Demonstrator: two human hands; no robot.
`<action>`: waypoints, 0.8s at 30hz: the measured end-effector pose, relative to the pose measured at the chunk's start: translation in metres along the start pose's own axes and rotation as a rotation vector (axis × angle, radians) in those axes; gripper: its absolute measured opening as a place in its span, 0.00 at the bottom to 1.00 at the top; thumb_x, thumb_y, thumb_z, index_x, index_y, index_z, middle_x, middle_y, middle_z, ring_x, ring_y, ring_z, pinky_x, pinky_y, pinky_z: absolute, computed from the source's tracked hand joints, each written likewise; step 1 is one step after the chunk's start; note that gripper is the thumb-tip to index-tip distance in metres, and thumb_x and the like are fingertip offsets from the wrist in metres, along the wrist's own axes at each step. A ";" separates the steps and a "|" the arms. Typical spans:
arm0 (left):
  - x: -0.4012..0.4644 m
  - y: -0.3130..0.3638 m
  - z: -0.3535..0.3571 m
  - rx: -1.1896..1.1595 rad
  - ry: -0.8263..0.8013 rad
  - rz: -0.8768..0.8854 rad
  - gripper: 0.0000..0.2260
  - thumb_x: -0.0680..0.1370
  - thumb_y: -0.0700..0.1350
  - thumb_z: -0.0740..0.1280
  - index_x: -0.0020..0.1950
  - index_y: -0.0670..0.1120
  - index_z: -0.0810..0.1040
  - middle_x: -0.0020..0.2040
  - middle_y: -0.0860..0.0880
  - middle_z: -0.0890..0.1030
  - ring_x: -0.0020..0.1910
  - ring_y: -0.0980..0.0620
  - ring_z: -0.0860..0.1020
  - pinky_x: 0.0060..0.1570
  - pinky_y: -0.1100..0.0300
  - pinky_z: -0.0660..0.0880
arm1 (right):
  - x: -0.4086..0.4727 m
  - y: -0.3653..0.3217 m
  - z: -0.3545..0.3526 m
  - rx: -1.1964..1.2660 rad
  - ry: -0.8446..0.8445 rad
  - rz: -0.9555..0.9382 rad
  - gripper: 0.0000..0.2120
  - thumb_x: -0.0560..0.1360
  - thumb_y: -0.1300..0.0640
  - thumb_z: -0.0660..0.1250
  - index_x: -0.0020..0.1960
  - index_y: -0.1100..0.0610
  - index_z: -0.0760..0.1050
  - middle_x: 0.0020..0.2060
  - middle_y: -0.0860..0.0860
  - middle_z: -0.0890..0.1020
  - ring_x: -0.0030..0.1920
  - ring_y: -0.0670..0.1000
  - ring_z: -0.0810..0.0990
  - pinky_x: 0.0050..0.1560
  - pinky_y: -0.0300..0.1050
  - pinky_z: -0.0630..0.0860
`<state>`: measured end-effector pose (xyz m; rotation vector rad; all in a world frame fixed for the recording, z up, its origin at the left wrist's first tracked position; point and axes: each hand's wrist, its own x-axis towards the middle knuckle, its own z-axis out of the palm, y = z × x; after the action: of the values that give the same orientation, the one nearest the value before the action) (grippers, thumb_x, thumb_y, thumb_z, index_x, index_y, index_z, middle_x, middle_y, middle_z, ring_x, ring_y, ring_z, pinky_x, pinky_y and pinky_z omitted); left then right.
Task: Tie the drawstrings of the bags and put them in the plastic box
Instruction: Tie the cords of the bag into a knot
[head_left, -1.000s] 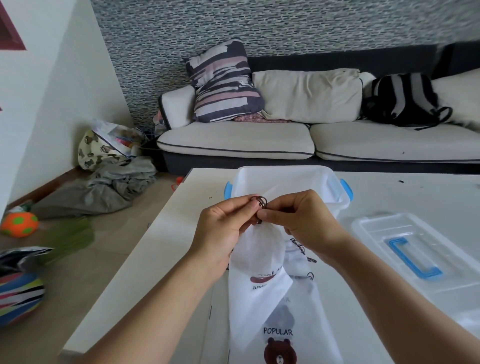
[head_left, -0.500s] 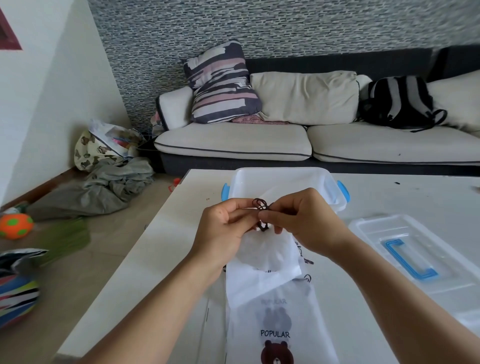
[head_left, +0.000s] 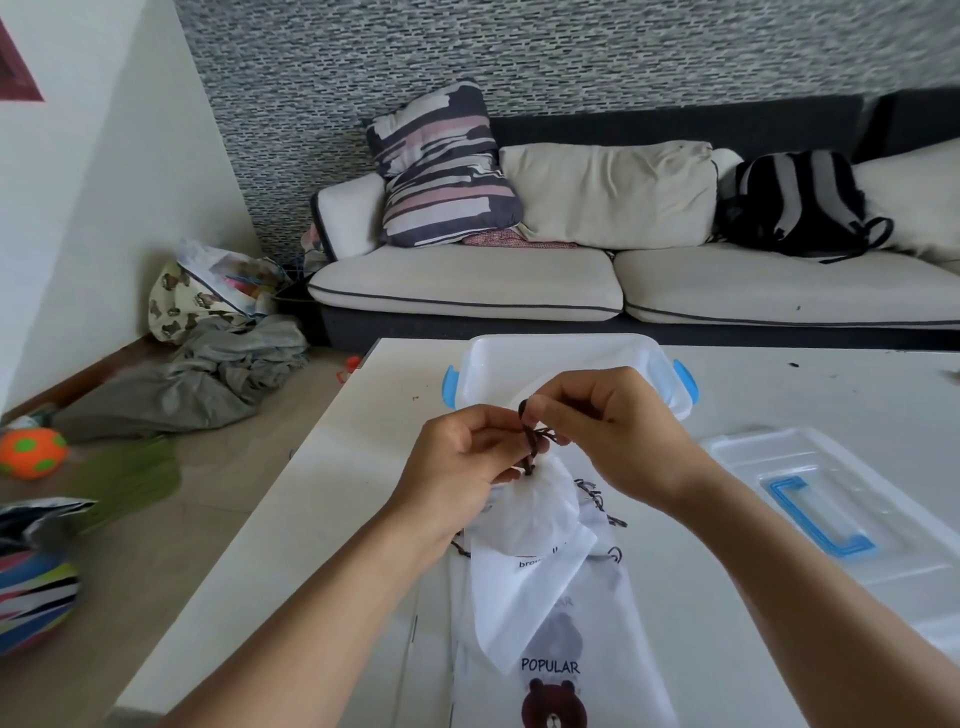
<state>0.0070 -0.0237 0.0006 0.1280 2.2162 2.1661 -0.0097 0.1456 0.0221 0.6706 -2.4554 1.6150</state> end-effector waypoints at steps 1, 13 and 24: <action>-0.001 0.000 0.000 0.007 -0.022 -0.002 0.05 0.78 0.35 0.69 0.50 0.41 0.83 0.46 0.46 0.87 0.40 0.56 0.82 0.40 0.68 0.76 | 0.000 0.002 0.002 -0.013 0.031 -0.007 0.10 0.79 0.59 0.68 0.41 0.57 0.83 0.32 0.51 0.83 0.34 0.48 0.79 0.40 0.46 0.77; -0.002 0.005 0.001 -0.133 -0.106 -0.120 0.09 0.79 0.37 0.69 0.57 0.45 0.83 0.51 0.46 0.87 0.45 0.53 0.81 0.63 0.52 0.72 | 0.003 0.014 0.009 -0.213 0.297 -0.088 0.11 0.77 0.61 0.70 0.36 0.58 0.82 0.29 0.47 0.81 0.31 0.47 0.74 0.33 0.32 0.68; 0.000 0.004 0.003 -0.194 0.007 -0.117 0.07 0.78 0.35 0.69 0.55 0.42 0.83 0.44 0.49 0.86 0.40 0.54 0.80 0.47 0.65 0.78 | 0.000 0.005 0.003 -0.031 0.230 -0.081 0.06 0.71 0.60 0.77 0.46 0.50 0.86 0.37 0.44 0.86 0.39 0.43 0.84 0.42 0.37 0.79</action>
<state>0.0069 -0.0210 0.0045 -0.0155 1.9487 2.3040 -0.0118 0.1446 0.0167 0.5388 -2.2550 1.5273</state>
